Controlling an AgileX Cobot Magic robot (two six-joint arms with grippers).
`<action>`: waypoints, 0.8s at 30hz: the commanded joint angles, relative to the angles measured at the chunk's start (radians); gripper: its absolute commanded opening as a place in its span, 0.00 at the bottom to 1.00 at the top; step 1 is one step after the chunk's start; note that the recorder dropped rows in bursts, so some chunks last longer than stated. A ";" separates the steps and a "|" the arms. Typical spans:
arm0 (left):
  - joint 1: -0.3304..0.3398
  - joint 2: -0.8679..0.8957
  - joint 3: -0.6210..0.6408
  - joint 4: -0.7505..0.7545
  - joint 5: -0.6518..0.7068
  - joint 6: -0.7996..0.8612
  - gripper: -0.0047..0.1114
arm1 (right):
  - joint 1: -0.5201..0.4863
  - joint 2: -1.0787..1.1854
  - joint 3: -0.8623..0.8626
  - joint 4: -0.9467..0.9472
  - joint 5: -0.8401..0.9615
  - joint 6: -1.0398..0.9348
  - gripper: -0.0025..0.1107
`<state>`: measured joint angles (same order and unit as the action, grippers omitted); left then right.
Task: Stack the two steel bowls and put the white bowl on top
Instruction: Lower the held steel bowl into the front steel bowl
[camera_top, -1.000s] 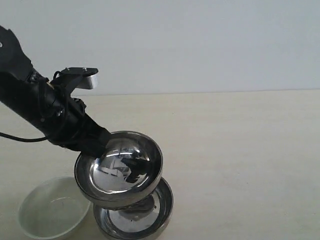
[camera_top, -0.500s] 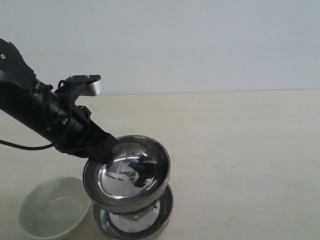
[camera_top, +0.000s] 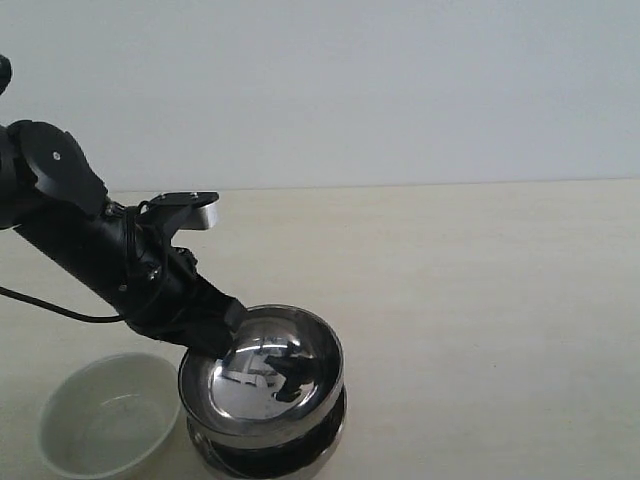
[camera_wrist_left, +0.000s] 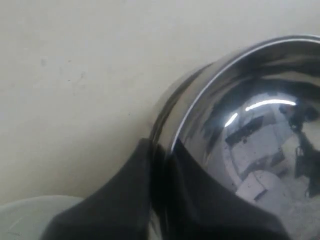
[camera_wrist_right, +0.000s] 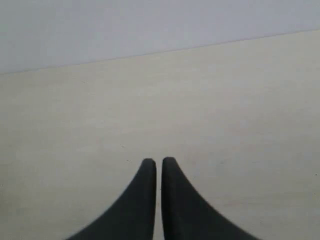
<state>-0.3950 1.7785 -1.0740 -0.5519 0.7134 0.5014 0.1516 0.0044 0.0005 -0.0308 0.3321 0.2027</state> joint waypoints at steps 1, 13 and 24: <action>0.002 0.007 0.002 -0.023 -0.011 0.007 0.07 | -0.003 -0.004 0.000 -0.006 -0.010 -0.001 0.02; 0.002 0.007 0.003 -0.069 -0.022 0.041 0.07 | -0.003 -0.004 0.000 -0.006 -0.010 -0.001 0.02; 0.002 0.008 0.046 -0.069 -0.067 0.041 0.07 | -0.003 -0.004 0.000 -0.006 -0.010 -0.001 0.02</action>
<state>-0.3950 1.7886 -1.0458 -0.6050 0.6748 0.5360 0.1516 0.0044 0.0005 -0.0308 0.3321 0.2027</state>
